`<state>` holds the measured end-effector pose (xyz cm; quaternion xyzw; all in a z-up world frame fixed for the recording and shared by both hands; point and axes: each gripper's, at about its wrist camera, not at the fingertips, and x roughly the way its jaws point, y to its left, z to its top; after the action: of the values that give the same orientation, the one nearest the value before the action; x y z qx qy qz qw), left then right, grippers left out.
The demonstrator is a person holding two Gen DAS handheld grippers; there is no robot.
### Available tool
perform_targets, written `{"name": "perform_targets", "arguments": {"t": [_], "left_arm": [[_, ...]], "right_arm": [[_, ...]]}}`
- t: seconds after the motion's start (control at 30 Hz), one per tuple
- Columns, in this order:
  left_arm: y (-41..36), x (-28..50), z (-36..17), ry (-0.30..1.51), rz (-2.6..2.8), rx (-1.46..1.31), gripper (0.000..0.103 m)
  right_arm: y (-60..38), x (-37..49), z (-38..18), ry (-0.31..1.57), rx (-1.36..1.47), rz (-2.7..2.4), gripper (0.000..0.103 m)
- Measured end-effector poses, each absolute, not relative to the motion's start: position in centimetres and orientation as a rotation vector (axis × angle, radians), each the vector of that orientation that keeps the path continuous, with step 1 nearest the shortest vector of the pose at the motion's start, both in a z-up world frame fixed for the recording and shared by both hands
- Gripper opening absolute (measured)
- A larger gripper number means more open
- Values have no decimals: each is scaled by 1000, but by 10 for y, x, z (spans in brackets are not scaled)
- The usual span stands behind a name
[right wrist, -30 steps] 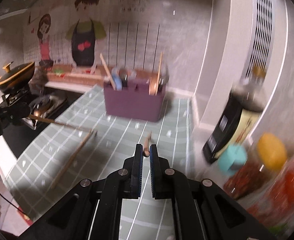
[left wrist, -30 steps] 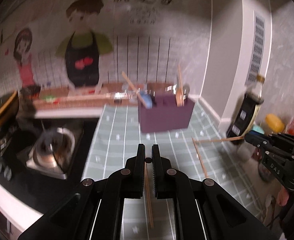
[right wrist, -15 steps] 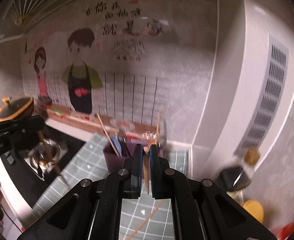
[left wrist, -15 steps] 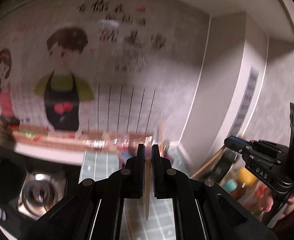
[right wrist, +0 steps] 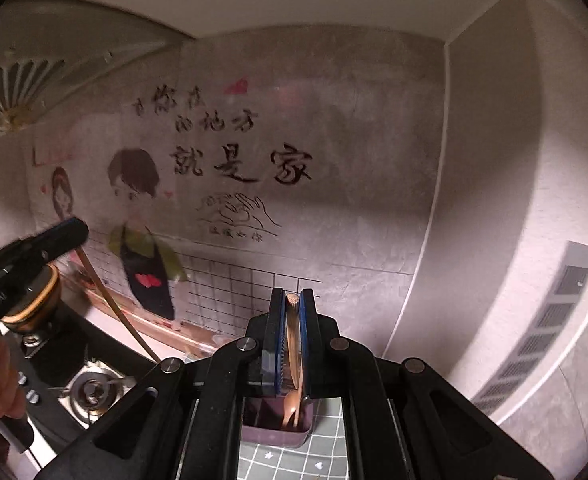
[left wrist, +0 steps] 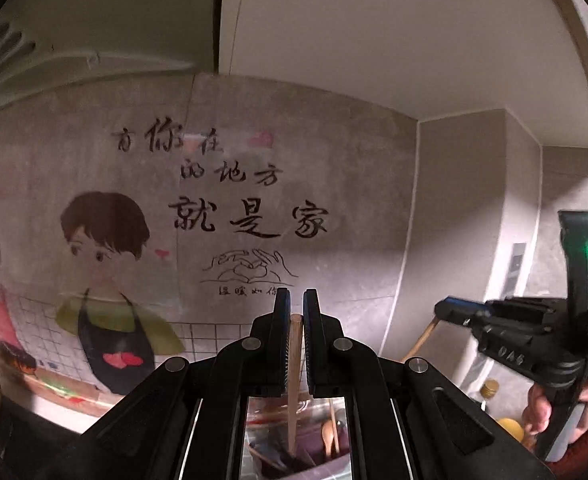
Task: Organize utensils
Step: 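Carry both chopstick pairs up into the purple holder and open both tools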
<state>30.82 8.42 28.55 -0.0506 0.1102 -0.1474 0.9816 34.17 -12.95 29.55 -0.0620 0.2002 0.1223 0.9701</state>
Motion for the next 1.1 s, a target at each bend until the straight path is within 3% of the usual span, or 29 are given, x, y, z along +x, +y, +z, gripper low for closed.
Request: {"name": "perform_targets", "arguments": {"t": [0.4,0.8,1.03,1.1], "left_arm": [[85,413,177,477,-280,-172,6],[74,451,85,681,-282,-206,7],[71,450,86,682,-304,-231,8],[71,447,96,662,-308,-227,9]], "right_arm": [[-109,435,192,646,-142,251,6],[-106,481,109,825,-154,242,6],[-113,483,107,823,-104,277,10],[-115,477,111,793,-120,255,19]]}}
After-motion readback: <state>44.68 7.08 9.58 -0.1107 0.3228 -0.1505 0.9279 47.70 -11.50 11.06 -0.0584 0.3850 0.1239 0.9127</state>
